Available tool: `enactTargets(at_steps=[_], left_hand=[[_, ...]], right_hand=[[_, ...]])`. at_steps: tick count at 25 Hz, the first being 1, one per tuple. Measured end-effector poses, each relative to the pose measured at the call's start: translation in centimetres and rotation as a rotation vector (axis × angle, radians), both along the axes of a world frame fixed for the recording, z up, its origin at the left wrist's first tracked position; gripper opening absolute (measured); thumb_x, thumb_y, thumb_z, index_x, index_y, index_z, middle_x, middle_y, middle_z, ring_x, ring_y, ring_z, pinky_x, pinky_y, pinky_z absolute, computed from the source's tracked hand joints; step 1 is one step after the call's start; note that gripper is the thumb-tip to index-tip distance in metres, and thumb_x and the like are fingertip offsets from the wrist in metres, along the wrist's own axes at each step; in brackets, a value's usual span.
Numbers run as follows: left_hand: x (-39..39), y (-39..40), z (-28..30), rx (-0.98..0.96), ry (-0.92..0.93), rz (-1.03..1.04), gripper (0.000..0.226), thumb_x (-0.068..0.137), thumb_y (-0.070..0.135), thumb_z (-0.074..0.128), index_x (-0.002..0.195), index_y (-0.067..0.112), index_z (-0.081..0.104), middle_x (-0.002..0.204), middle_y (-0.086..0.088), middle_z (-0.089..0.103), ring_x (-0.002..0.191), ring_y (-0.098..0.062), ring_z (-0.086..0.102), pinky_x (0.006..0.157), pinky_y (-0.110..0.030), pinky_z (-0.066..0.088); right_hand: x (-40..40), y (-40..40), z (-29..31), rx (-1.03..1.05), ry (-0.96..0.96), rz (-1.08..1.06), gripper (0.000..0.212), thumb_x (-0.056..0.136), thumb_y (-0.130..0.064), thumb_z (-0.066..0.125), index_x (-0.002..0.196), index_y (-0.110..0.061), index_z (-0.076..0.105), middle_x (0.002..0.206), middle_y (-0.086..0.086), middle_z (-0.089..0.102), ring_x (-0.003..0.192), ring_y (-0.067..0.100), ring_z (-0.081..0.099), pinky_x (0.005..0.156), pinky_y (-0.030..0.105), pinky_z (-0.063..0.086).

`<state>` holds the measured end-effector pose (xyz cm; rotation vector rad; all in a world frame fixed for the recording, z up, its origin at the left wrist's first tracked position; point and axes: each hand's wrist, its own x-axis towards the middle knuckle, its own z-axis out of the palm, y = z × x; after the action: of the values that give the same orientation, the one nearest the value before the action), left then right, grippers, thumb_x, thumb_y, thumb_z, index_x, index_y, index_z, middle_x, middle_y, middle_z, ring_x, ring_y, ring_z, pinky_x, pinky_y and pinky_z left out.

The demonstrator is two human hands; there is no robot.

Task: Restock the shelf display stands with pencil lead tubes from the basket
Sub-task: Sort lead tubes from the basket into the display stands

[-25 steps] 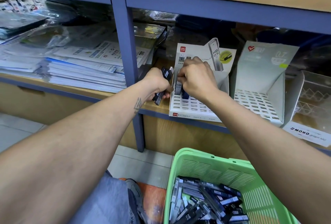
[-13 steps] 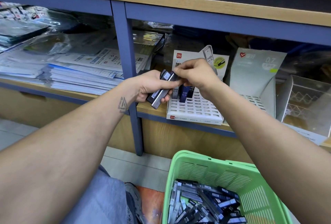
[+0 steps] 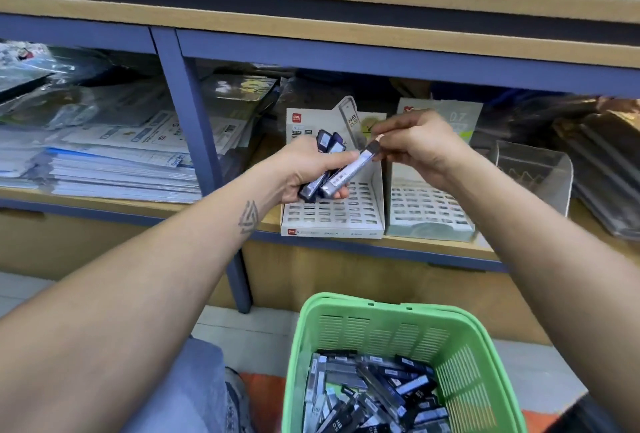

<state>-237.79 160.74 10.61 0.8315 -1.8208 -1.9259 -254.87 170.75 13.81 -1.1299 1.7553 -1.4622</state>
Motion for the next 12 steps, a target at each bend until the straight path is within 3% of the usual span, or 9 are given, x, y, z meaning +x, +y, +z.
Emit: enactTargets(at_steps=[5,12], left_hand=[[-4.4,2.5,-0.4,-0.016,0.022,-0.104,0.029,0.095,0.018,0.071,0.104,-0.008,0.064,0.08,-0.025,0.072,0.07,-0.036,0.074,0.06,-0.038,0.063],[-9.1,3.9,-2.0,-0.075,-0.07,-0.189,0.025,0.1,0.019,0.064,0.11,-0.003,0.061,0.085,-0.024,0.074,0.078,-0.04,0.076,0.064,-0.039,0.062]], right_hand=[[-5.1,3.3,-0.6,-0.069,-0.002,-0.059,0.019,0.091,0.008,0.062,0.1,-0.006,0.071,0.092,0.018,0.076,0.078,0.024,0.073,0.067,0.022,0.054],[-9.3,5.0,-2.8,-0.121,-0.023,-0.08,0.017,0.089,0.003,0.07,0.101,-0.007,0.074,0.093,0.018,0.077,0.077,0.021,0.072,0.071,0.023,0.056]])
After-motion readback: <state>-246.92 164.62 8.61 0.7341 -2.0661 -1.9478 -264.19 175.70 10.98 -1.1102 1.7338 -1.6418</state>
